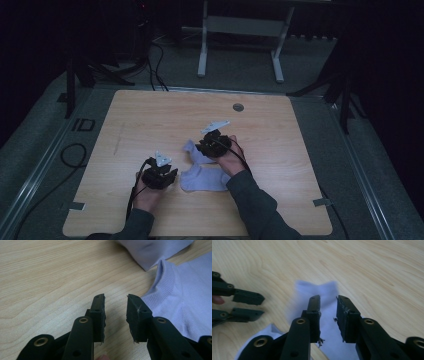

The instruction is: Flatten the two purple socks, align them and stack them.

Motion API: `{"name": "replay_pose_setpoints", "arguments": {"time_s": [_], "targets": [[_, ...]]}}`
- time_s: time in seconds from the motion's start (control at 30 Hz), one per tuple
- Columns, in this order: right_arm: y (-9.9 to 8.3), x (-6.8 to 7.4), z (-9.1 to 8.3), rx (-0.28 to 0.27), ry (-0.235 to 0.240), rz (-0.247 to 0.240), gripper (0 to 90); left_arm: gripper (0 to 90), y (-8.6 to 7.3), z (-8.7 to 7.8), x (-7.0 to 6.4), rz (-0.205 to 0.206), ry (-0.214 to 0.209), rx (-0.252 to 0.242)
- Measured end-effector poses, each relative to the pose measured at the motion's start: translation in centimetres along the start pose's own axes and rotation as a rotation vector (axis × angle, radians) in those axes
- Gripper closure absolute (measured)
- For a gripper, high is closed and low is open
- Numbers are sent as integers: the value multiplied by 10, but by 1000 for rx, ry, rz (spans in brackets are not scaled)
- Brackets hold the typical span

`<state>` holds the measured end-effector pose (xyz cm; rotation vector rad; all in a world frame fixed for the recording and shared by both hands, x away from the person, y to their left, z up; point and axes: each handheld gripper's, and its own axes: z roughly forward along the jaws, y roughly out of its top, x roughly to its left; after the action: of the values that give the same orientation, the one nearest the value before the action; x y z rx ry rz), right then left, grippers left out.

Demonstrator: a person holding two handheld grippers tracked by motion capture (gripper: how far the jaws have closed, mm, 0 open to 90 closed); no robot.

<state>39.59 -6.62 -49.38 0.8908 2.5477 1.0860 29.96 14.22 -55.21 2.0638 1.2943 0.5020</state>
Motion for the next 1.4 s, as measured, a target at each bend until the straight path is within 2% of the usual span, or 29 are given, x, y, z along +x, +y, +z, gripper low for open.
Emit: {"name": "replay_pose_setpoints", "arguments": {"time_s": [0.1, 0.17, 0.2, 0.23, 0.4, 0.6, 0.9, 1.4], "targets": [[-3, -9, -3, 5, -23, 14, 722, 679, 0, 0, 0, 1, -2, 1], [-8, -17, -3, 25, -55, 14, 731, 678, 0, 0, -1, -3, -2, 2], [-15, -25, -2, 50, -80, 24, 741, 678, 0, 1, -1, -2, -4, 2], [-15, -25, -2, 50, -80, 24, 741, 678, 0, 1, -1, -3, -3, 1], [-40, -43, 4, 115, -120, 53, 766, 677, 0, 2, -3, 1, -6, 6], [-60, -51, 8, 170, -163, 71, 795, 676, 0, 2, -4, 4, -7, 7], [-75, -53, -5, 154, -187, 116, 793, 675, -1, 2, -4, 2, -8, 6], [-101, -58, -30, 135, -276, 226, 795, 675, -1, -1, -2, 2, -2, 2]]}}
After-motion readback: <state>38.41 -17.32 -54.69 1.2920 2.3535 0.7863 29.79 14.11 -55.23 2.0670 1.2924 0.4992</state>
